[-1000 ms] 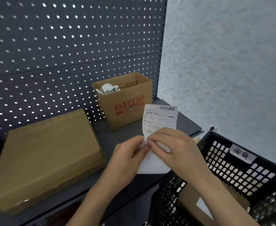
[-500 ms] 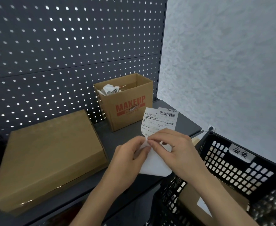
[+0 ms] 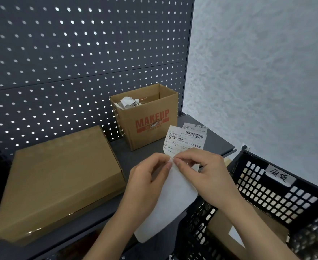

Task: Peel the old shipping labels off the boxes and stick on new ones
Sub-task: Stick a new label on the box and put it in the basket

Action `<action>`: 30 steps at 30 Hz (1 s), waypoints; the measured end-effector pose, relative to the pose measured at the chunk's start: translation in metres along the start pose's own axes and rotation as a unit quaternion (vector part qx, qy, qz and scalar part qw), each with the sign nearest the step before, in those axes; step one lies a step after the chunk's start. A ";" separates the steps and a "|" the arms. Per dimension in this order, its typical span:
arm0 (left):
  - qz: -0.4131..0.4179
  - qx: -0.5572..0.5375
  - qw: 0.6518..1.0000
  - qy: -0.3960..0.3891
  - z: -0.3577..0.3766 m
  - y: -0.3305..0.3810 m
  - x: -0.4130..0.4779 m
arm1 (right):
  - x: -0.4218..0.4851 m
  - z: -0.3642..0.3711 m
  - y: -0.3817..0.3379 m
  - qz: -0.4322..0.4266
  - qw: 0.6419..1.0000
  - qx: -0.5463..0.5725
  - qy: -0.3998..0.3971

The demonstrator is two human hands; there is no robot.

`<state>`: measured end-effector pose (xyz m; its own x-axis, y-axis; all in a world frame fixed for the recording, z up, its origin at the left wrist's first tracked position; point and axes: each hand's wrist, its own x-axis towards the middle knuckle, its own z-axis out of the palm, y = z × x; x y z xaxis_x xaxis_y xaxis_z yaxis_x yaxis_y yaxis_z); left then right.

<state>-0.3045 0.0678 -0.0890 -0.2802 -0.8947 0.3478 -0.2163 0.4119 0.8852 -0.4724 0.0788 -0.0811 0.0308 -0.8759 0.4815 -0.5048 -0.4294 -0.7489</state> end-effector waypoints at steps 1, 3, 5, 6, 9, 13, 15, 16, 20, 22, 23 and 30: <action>-0.001 0.004 1.000 0.000 -0.001 0.000 0.000 | 0.000 0.000 0.000 0.004 1.000 0.003 0.001; 0.000 0.017 1.000 0.001 -0.002 0.000 0.000 | 0.000 0.001 0.000 0.006 1.000 -0.004 0.009; 0.002 0.048 0.999 0.007 -0.003 -0.002 0.001 | 0.000 0.001 0.000 0.019 0.999 -0.012 0.023; 0.001 0.064 0.998 0.013 -0.004 -0.004 0.002 | 0.001 0.001 0.000 0.027 0.999 -0.013 0.032; -0.024 0.094 0.995 0.038 -0.006 -0.010 0.003 | 0.003 0.001 0.002 0.048 0.997 -0.007 0.054; -0.035 0.132 0.989 0.048 -0.006 -0.022 0.001 | 0.007 -0.002 0.006 0.076 0.994 0.011 0.082; -0.032 0.148 0.987 0.048 -0.006 -0.028 -0.001 | 0.010 -0.005 0.010 0.087 0.992 0.016 0.094; -0.030 0.157 0.986 0.049 -0.007 -0.030 -0.002 | 0.012 -0.007 0.011 0.091 0.991 0.015 0.099; -0.021 0.199 0.978 0.051 -0.007 -0.040 -0.005 | 0.020 -0.014 0.017 0.105 0.985 0.030 0.131; -0.018 0.217 0.975 0.048 -0.009 -0.045 -0.007 | 0.025 -0.018 0.019 0.107 0.983 0.033 0.144; -0.017 0.227 0.973 0.047 -0.010 -0.047 -0.008 | 0.027 -0.020 0.020 0.109 0.982 0.037 0.151; -0.026 0.302 0.952 0.027 -0.015 -0.058 -0.014 | 0.039 -0.033 0.026 0.111 0.975 0.026 0.190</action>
<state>-0.2740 0.0535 -0.1406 -0.2099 -0.9176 0.3375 -0.7323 0.3763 0.5676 -0.5133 0.0405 -0.0667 -0.4012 -0.8082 0.4311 -0.4187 -0.2568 -0.8711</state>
